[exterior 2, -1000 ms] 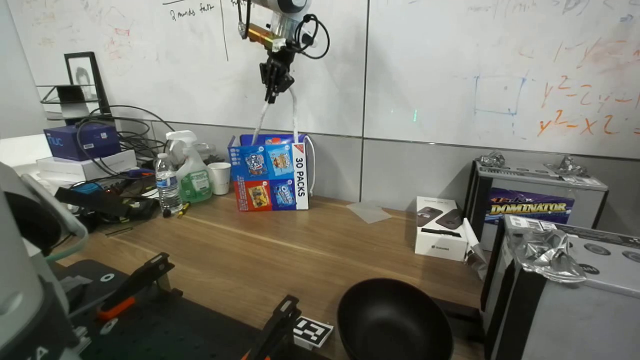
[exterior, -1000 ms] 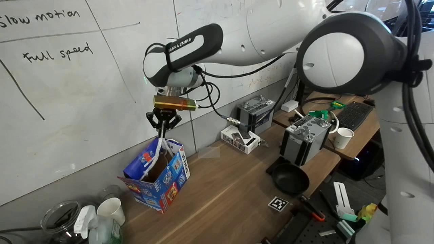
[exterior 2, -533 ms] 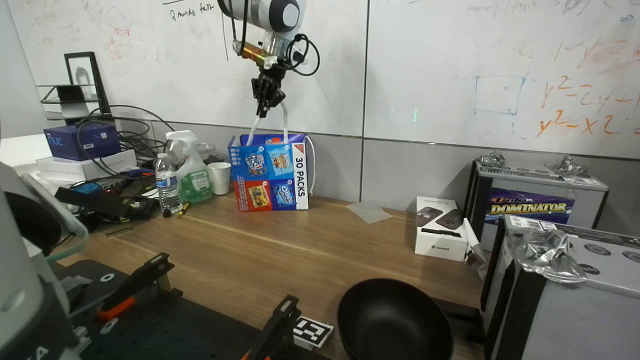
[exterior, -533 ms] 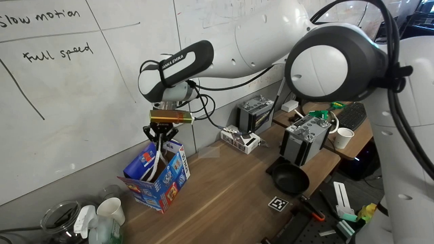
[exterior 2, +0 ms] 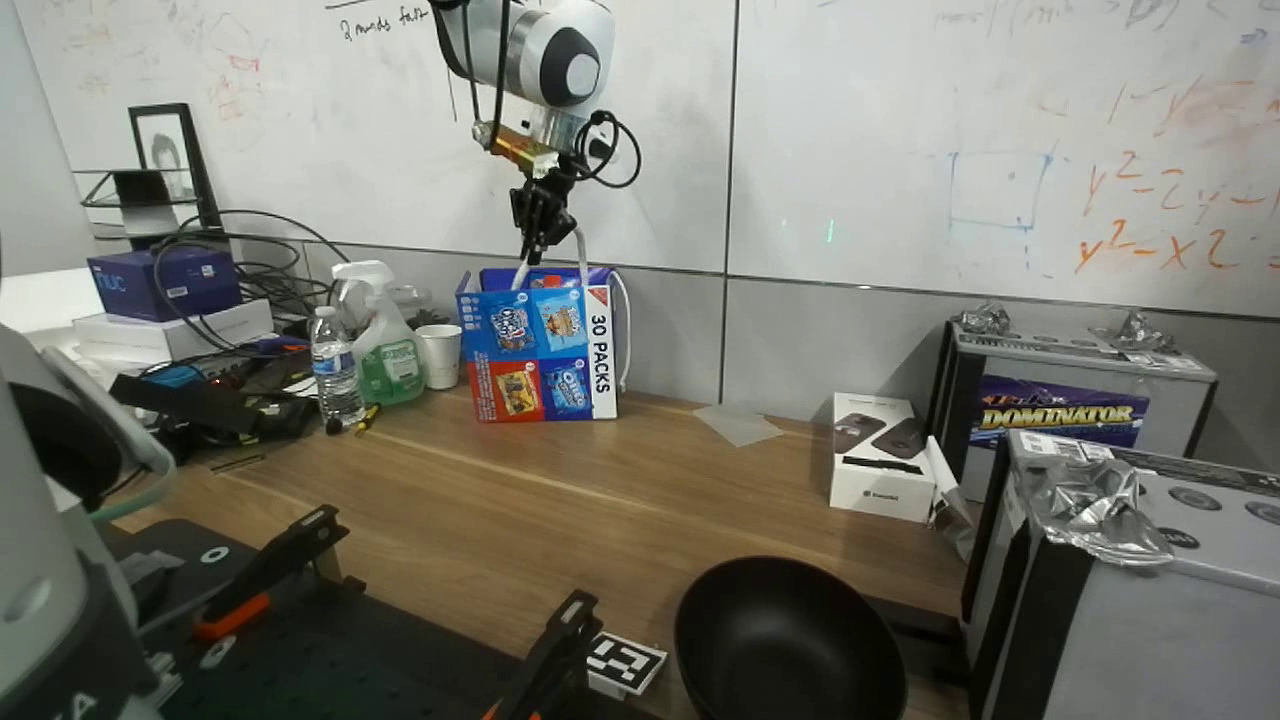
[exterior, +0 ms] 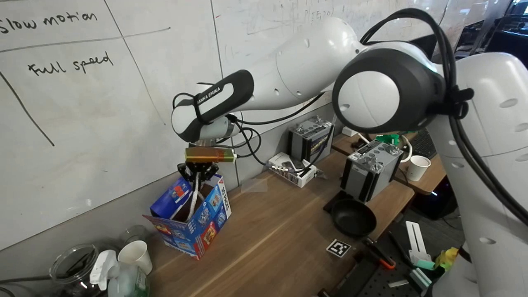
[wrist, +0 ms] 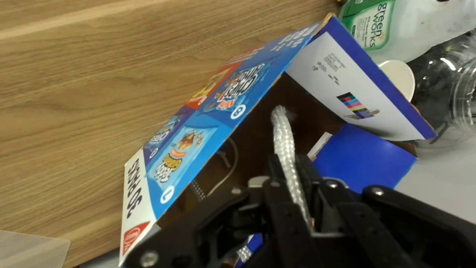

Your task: Put the strings in the blue box

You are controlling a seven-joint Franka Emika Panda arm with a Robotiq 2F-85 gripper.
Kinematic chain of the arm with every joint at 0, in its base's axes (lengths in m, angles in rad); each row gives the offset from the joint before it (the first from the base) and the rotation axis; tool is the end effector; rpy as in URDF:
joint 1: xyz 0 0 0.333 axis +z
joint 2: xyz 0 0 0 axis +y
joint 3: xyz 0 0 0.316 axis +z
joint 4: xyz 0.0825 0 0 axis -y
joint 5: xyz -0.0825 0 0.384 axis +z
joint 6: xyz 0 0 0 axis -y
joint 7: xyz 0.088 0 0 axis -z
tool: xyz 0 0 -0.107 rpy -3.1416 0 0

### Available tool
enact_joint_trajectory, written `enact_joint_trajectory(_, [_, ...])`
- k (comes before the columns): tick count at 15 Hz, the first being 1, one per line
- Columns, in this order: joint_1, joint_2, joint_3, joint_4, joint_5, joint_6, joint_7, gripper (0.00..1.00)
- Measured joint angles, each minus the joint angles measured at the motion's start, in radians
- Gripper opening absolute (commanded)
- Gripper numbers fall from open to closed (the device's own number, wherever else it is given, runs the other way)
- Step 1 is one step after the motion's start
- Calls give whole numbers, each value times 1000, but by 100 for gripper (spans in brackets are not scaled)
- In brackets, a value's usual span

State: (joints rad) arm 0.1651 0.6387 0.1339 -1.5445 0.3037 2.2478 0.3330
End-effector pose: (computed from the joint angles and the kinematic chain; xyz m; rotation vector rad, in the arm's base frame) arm 0.6823 0.2035 0.2881 -2.7940 0.3465 0.0537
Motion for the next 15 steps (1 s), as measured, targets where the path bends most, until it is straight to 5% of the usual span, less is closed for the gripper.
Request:
enact_joint_trajectory(7, [28, 13, -22, -27, -132, 105, -13, 99])
enact_joint_trajectory(15, [144, 1, -75, -118, -368, 245, -12, 99])
